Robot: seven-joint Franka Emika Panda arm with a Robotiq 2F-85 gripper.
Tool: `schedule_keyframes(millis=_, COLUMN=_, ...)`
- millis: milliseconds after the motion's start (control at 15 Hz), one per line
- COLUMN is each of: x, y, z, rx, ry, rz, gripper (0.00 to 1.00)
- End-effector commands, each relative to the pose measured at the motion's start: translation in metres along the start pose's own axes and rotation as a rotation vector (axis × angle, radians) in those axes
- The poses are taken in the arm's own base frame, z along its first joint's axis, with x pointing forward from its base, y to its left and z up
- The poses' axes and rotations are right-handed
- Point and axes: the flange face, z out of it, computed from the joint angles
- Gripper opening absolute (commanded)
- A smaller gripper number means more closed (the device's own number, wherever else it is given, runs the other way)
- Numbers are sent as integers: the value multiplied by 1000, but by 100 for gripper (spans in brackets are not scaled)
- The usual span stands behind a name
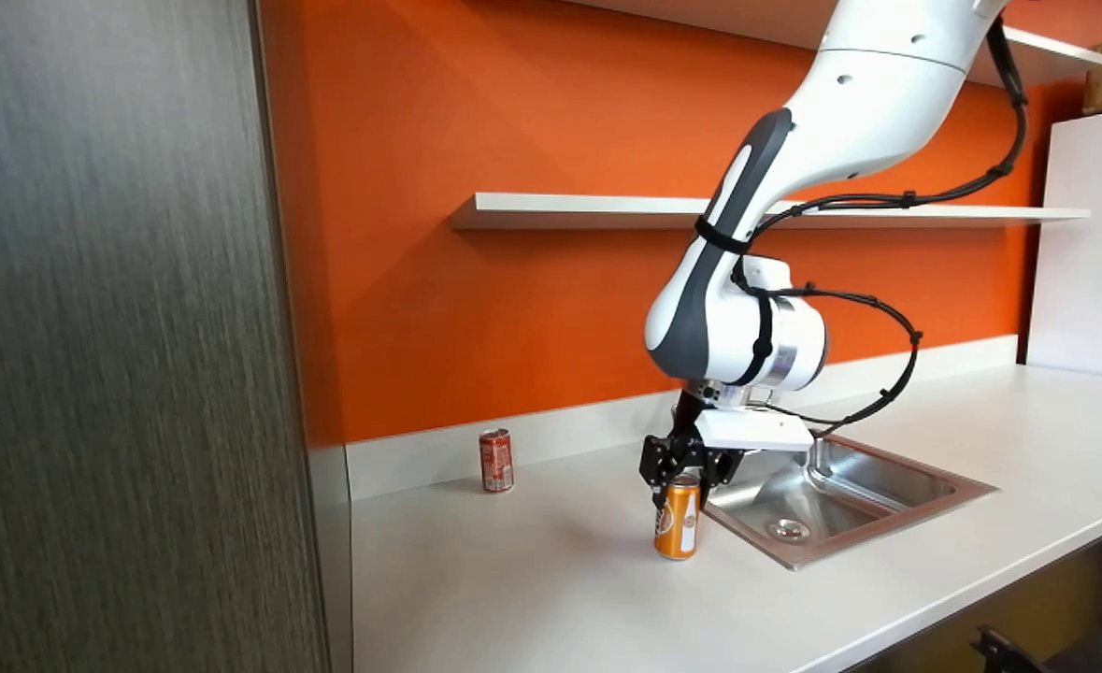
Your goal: Put the orange can on the bottom shelf.
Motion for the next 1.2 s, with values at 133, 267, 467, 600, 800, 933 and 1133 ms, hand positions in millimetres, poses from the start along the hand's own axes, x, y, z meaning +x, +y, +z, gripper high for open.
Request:
schedule_keyframes(millis=133, x=8, y=8, z=-9, rx=-10, ry=20, rz=27, gripper=40)
schedule_keyframes(millis=267, x=8, y=12, z=-20, rx=-17, ry=29, rz=37, gripper=40)
schedule_keyframes(millis=467, x=7, y=22, z=-36, rx=-51, ry=22, rz=19, gripper=40)
schedule_keyframes(millis=600, x=8, y=23, z=-50, rx=-73, ry=12, rz=7, gripper=40)
schedule_keyframes(millis=800, x=9, y=23, z=-77, rx=-129, ry=-26, rz=-2, gripper=40)
schedule_keyframes(millis=933, x=10, y=17, z=-100, rx=-155, ry=-44, rz=3, gripper=40)
schedule_keyframes(millis=1133, x=9, y=6, z=-138, rx=-154, ry=-58, rz=14, gripper=40)
